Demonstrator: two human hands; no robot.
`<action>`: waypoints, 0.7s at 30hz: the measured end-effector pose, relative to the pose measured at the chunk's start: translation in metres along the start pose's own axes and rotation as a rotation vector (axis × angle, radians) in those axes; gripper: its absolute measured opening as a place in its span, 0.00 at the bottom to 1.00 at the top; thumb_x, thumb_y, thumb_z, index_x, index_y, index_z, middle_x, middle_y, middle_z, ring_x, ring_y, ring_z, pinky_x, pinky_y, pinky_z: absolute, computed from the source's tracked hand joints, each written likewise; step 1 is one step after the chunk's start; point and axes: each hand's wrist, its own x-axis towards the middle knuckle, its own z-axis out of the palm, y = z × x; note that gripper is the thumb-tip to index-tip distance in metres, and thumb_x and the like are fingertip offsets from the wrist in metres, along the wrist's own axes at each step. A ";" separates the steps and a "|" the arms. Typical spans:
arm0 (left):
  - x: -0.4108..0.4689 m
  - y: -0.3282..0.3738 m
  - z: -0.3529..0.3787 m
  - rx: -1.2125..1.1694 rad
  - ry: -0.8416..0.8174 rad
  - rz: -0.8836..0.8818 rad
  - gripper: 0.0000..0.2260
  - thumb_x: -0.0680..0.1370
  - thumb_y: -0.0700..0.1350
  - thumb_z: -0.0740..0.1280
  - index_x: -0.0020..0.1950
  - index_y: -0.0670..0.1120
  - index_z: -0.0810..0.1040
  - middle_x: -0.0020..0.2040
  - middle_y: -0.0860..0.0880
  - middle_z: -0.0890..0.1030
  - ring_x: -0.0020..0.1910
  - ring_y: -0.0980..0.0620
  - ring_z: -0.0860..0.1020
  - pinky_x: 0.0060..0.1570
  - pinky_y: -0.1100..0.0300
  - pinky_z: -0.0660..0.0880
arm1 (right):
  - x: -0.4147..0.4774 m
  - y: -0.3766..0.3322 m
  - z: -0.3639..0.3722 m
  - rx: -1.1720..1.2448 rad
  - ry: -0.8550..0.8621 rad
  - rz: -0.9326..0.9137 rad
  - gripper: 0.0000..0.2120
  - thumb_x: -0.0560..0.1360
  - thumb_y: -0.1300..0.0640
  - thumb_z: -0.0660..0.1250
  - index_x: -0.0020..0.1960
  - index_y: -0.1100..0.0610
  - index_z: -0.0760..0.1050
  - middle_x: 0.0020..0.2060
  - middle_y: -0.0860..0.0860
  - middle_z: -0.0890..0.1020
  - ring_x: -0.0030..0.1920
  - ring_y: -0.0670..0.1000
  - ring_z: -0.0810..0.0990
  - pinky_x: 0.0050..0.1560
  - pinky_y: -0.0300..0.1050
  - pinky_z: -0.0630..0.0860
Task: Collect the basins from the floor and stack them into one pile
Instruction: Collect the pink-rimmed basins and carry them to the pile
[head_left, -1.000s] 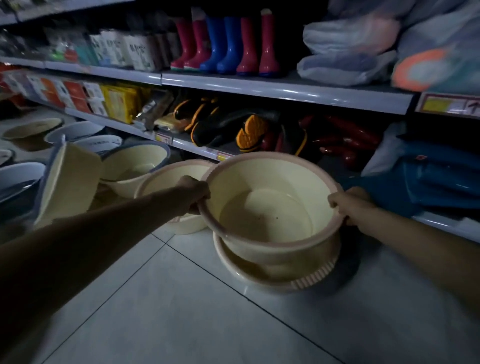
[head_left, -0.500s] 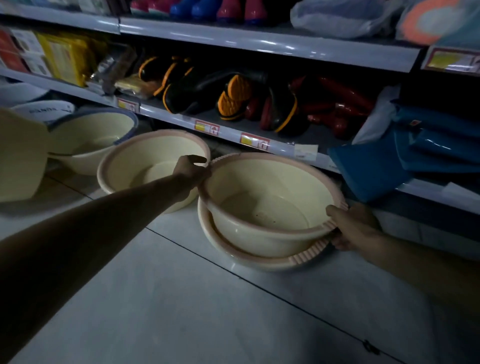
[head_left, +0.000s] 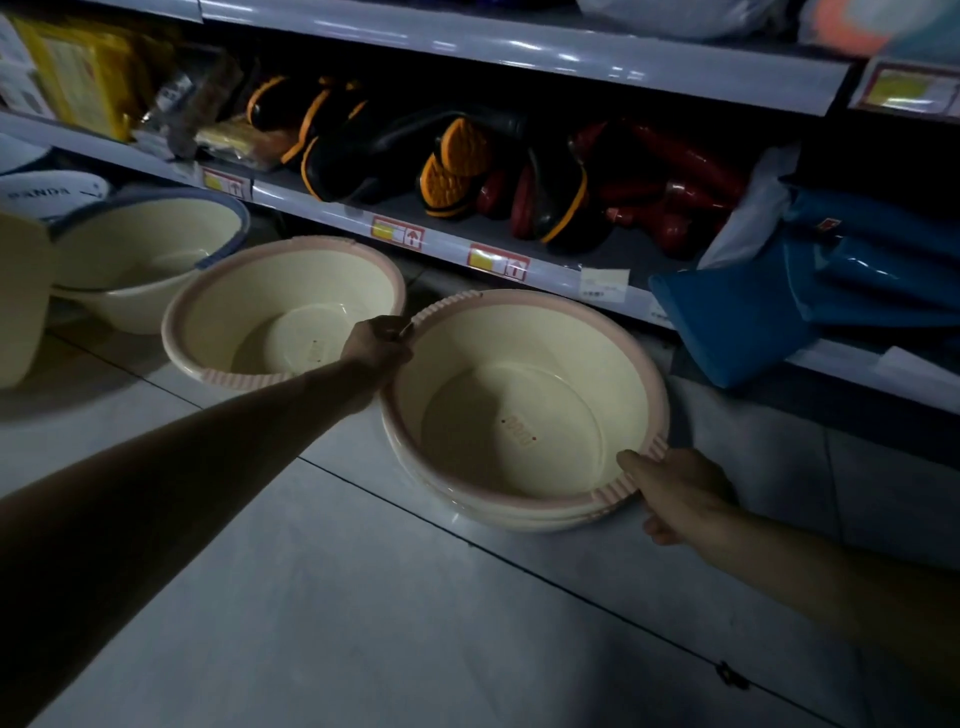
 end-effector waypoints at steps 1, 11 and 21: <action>-0.001 -0.002 0.002 0.007 0.012 -0.015 0.24 0.78 0.32 0.67 0.74 0.44 0.74 0.64 0.45 0.80 0.55 0.45 0.78 0.44 0.61 0.76 | -0.001 0.001 0.001 -0.005 -0.005 0.010 0.20 0.78 0.43 0.67 0.47 0.62 0.78 0.38 0.59 0.84 0.36 0.60 0.86 0.41 0.60 0.85; -0.011 -0.016 0.004 0.080 -0.009 -0.257 0.14 0.82 0.43 0.65 0.66 0.38 0.74 0.50 0.42 0.79 0.44 0.46 0.77 0.36 0.56 0.75 | 0.002 0.006 0.021 0.503 -0.307 0.203 0.16 0.73 0.59 0.75 0.59 0.58 0.77 0.53 0.61 0.83 0.51 0.61 0.84 0.40 0.50 0.85; -0.062 -0.028 -0.026 -0.245 -0.183 -0.441 0.15 0.77 0.39 0.71 0.62 0.37 0.76 0.52 0.40 0.85 0.48 0.44 0.84 0.37 0.55 0.81 | 0.039 -0.006 0.001 0.597 -0.023 0.058 0.21 0.77 0.64 0.70 0.68 0.64 0.73 0.60 0.61 0.80 0.53 0.59 0.80 0.43 0.49 0.80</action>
